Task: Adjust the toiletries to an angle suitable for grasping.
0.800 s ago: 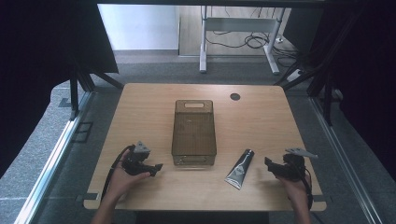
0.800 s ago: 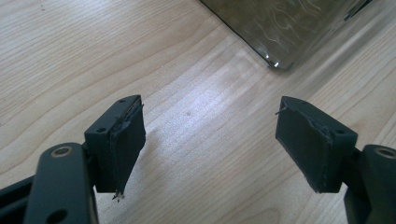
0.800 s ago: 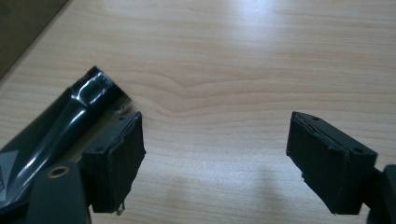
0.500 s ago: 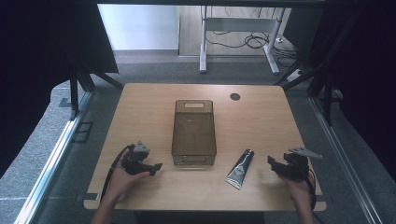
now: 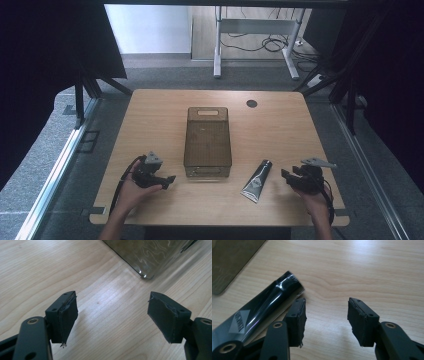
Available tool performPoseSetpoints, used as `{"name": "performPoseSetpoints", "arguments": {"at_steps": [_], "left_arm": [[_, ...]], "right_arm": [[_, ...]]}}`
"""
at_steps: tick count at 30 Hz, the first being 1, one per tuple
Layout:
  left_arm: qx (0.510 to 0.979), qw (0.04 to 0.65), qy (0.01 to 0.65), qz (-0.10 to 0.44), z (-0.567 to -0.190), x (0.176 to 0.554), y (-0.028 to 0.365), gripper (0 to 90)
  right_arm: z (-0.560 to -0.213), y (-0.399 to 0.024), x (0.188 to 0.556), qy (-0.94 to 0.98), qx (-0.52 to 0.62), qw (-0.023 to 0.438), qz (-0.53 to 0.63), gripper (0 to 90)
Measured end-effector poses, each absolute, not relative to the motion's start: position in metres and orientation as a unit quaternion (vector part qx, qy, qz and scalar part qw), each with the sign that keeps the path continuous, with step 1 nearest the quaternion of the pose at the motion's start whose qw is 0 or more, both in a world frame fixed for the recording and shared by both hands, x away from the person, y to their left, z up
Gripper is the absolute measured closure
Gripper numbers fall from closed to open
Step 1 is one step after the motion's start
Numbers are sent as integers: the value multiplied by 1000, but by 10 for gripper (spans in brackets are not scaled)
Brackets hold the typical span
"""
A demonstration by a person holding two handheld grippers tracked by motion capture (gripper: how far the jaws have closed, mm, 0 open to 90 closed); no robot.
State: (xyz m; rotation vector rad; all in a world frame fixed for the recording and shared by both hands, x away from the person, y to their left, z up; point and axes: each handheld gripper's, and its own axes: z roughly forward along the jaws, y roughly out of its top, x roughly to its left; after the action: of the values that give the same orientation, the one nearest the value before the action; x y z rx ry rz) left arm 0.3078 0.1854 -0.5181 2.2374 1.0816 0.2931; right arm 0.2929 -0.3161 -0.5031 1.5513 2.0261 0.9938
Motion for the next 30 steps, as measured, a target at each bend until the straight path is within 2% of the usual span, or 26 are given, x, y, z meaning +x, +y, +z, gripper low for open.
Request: {"name": "performPoseSetpoints", "arguments": {"at_steps": [6,9,24,30], "left_arm": [[847,314,415,111,-518,308,187,245],[847,319,411,112,-515,307,187,245],[846,326,409,106,-515,306,187,245],[850,322,403,107,-516,306,186,245]], "right_arm": [[-499,-309,292,741,546,185,344,686],[-495,-306,294,756,536,166,337,742],[-453,-267,316,841,457,88,274,867],[-437,-238,325,871,420,77,242,892]]}}
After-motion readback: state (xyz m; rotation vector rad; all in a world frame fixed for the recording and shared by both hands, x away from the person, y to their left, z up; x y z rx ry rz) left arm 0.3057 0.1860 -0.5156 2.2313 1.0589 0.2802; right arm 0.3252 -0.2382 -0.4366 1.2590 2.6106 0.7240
